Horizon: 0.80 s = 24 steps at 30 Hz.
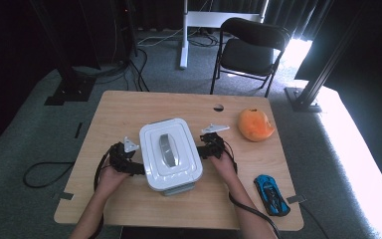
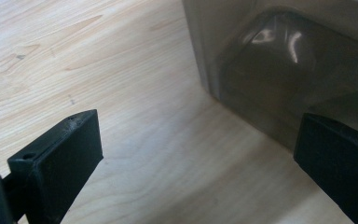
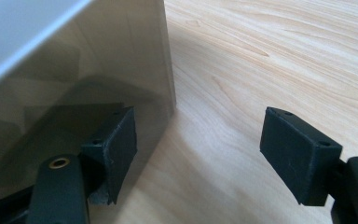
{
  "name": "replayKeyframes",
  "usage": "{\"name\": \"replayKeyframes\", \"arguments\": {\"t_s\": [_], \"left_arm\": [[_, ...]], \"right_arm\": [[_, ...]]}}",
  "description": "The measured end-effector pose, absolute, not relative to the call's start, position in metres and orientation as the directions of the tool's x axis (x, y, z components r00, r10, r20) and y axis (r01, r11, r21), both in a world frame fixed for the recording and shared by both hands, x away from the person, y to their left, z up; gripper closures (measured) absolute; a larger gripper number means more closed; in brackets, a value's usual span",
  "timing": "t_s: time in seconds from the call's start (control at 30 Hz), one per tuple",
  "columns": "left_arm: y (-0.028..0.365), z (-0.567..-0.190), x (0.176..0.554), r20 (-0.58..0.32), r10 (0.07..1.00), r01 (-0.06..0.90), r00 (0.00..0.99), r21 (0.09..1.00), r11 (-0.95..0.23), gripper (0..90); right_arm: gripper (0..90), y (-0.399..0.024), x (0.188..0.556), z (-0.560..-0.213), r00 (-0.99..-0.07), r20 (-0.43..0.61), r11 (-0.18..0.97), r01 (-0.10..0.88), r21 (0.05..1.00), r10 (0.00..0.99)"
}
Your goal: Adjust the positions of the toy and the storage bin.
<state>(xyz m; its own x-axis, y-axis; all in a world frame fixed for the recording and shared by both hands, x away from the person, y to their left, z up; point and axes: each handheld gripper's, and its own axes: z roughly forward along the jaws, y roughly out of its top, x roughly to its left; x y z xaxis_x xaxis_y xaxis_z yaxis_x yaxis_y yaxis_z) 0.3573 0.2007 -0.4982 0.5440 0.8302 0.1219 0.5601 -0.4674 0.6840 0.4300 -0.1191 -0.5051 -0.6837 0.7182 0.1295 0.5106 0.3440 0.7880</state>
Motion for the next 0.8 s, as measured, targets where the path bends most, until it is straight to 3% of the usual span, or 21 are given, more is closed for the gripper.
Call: {"name": "replayKeyframes", "arguments": {"t_s": [0.8], "left_arm": [[0.173,-0.501,0.320,0.106,0.784,0.518,0.611,0.696,-0.498,1.3]], "right_arm": [[27.9,-0.156,0.386,-0.510,-0.694,0.118,0.343,0.488,0.803,0.710]]}}
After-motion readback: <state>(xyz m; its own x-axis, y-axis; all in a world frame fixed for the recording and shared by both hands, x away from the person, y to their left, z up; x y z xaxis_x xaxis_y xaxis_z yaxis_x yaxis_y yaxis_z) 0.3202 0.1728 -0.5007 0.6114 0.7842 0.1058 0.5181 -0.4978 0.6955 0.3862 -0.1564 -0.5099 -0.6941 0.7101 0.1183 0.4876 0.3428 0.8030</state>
